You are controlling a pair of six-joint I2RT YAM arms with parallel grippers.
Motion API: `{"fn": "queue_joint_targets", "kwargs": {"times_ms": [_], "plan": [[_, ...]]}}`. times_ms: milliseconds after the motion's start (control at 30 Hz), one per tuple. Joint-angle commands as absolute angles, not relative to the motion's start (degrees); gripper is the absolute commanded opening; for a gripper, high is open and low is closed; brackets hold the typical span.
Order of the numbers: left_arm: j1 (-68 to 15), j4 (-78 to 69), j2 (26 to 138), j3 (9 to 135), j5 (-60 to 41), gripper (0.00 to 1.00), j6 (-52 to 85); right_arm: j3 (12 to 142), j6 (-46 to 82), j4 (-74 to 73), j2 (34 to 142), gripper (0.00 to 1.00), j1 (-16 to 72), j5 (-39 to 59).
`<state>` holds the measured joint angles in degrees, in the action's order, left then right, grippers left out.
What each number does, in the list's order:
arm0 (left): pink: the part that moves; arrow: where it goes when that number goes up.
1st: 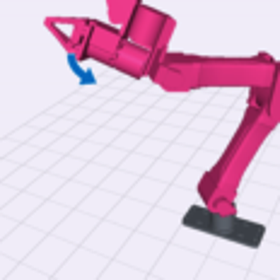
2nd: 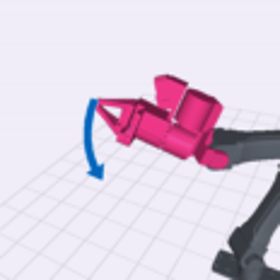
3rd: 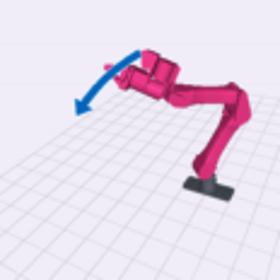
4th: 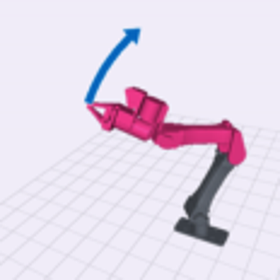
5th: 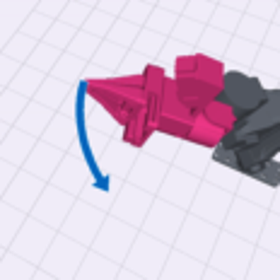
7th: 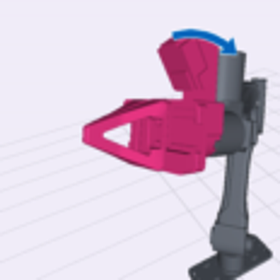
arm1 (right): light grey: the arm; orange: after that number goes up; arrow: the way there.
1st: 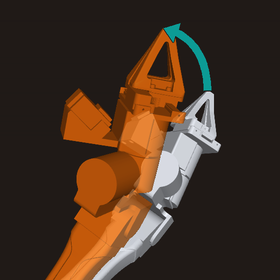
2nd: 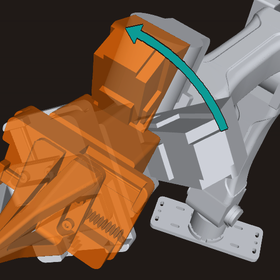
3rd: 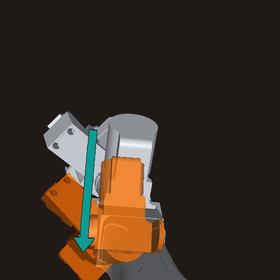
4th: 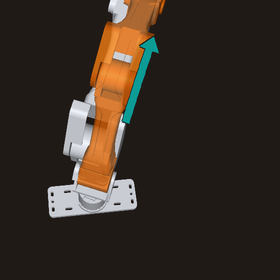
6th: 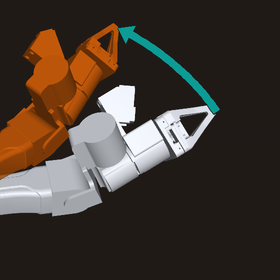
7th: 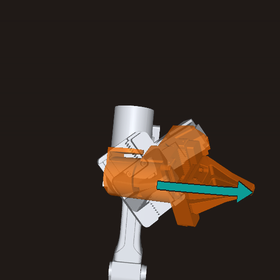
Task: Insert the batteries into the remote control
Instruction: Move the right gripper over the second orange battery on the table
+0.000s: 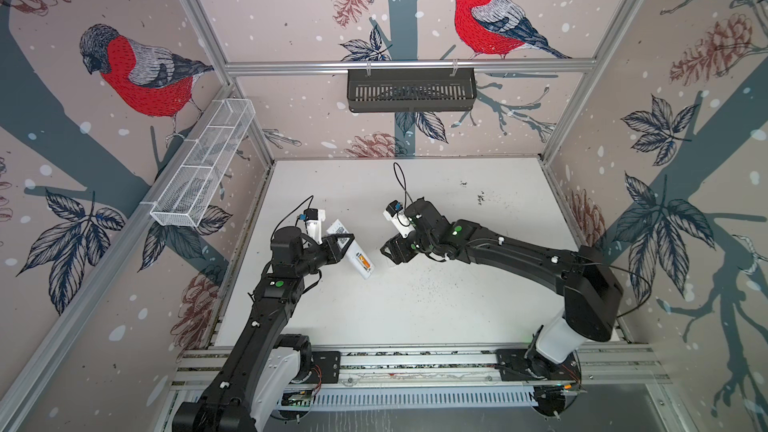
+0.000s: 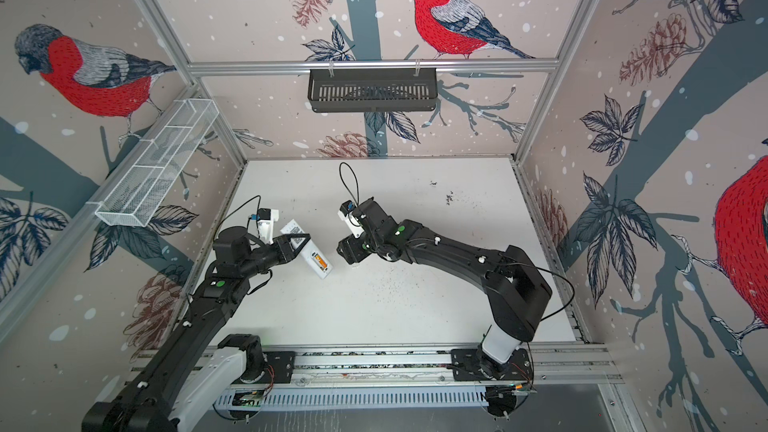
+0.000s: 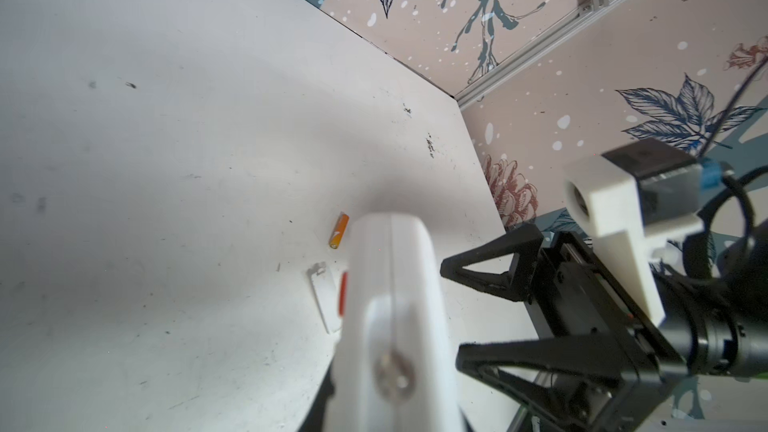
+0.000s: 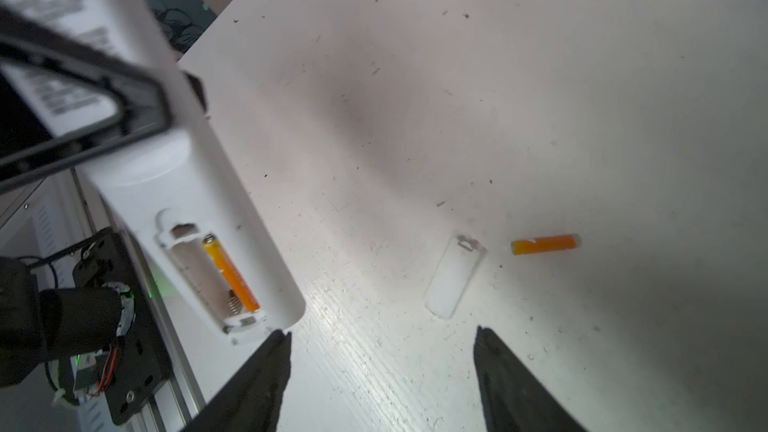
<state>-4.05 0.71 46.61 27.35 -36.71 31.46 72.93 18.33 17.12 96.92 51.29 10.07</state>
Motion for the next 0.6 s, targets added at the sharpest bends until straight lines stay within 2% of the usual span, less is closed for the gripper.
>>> {"fn": "queue_joint_targets", "kwargs": {"times_ms": [0,233,433,567], "plan": [[-4.0,2.3,45.4,27.8,-33.1,0.00,29.5,77.7,25.4,23.8,101.4,0.74,47.7,8.6],[-4.0,0.3,44.6,26.6,-34.6,0.00,30.2,88.1,32.1,31.9,112.1,0.72,43.3,3.1],[-4.0,-1.4,44.1,25.9,-35.8,0.00,30.5,95.9,33.7,36.3,120.7,0.63,43.0,2.8],[-4.0,-2.3,43.6,25.6,-36.6,0.00,31.0,98.3,35.3,37.1,124.3,0.53,43.2,3.3]]}}
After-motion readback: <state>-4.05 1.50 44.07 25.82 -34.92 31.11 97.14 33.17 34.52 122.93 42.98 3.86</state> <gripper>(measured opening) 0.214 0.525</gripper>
